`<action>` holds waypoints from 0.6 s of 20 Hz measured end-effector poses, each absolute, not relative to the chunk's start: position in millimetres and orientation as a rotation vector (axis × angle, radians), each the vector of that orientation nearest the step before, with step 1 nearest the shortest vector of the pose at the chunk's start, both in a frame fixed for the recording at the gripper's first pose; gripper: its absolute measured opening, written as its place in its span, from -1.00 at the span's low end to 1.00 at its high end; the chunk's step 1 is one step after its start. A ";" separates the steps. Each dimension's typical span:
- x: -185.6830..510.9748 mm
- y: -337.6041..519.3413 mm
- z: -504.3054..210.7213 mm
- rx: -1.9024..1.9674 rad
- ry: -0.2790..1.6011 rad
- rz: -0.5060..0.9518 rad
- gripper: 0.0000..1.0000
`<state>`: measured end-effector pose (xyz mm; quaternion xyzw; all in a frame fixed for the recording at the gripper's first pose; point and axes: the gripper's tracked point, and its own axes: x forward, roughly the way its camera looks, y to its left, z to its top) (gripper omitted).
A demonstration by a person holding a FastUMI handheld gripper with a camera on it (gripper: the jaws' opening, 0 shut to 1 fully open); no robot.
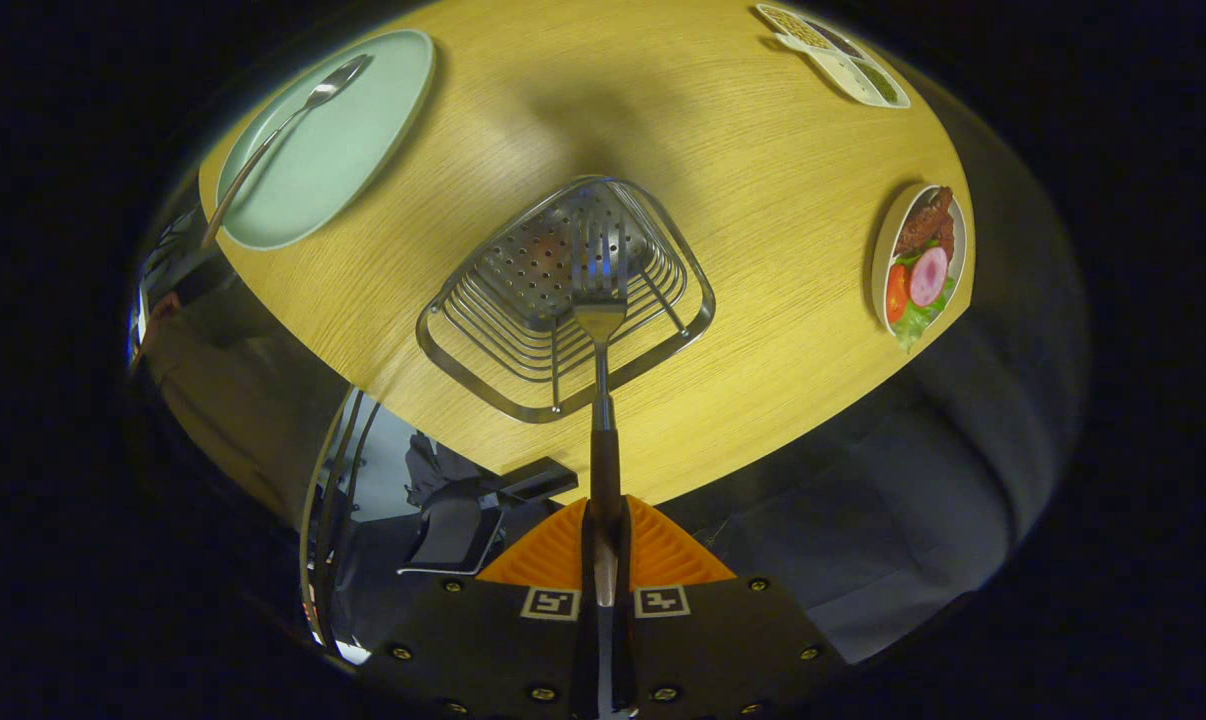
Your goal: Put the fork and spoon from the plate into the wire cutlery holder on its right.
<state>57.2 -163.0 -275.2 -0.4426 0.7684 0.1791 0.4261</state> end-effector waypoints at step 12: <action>83.5 -145.0 -250.6 -1.074 1.880 0.458 -0.73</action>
